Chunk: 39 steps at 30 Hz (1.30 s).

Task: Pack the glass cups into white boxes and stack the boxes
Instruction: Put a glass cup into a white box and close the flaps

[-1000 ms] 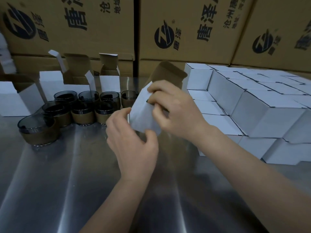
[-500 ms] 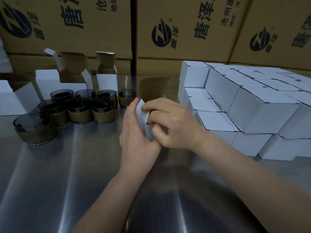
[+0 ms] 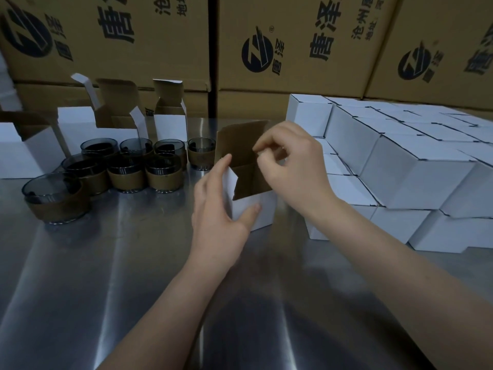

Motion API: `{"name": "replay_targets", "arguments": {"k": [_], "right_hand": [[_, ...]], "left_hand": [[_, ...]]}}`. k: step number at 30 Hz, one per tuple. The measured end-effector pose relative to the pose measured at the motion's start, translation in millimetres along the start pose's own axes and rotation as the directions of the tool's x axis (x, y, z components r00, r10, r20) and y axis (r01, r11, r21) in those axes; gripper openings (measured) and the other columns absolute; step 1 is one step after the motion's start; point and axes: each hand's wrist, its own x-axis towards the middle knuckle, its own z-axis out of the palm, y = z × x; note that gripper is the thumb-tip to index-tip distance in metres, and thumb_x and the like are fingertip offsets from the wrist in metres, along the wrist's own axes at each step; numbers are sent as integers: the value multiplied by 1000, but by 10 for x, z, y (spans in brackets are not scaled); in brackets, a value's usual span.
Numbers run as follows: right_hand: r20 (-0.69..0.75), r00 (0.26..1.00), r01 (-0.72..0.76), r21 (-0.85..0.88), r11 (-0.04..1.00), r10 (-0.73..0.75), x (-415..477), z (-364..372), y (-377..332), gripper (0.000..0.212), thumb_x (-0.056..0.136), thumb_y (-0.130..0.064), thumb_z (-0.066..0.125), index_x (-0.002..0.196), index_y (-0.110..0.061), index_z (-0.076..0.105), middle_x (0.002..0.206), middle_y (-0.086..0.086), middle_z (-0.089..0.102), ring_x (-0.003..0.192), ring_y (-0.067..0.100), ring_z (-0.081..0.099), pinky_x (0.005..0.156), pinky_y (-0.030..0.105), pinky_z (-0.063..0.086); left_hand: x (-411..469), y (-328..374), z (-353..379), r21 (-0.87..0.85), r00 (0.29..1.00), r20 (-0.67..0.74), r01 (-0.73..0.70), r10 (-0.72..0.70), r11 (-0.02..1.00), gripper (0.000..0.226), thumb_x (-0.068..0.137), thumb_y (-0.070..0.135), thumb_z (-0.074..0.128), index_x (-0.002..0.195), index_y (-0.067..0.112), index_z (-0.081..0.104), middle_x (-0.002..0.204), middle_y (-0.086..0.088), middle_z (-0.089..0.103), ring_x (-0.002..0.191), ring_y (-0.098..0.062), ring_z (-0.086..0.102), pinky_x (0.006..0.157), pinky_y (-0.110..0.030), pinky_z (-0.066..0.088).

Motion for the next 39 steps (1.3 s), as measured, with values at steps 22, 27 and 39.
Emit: {"name": "replay_targets", "arguments": {"k": [22,27,39], "right_hand": [[296,795,-580,115,807,529,134,-48,137,27,83,-6,49,78,-28,64,85,-3,63,82,18,62,71,37,57],[315,733,-663,132,737,603,149,-61,145,29,81,-1,44,76,-22,63,87,5,63,85,29,66,73,47,60],[287,766,-599,-5,800,575,141,-78,117,28,83,-2,45,86,-20,66,93,0,65,88,20,63,77,35,58]], "left_hand": [[-7,-4,-55,-121,997,-43,51,-56,991,85,77,20,82,133,55,29,145,21,45,135,3,40,109,-30,38],[-4,2,-53,-108,997,-49,53,-59,993,85,76,20,83,131,55,28,147,19,46,135,3,41,107,-27,39],[25,-28,-18,-138,988,-85,117,-130,983,85,72,19,86,126,37,23,116,21,57,106,2,59,92,-27,48]]}}
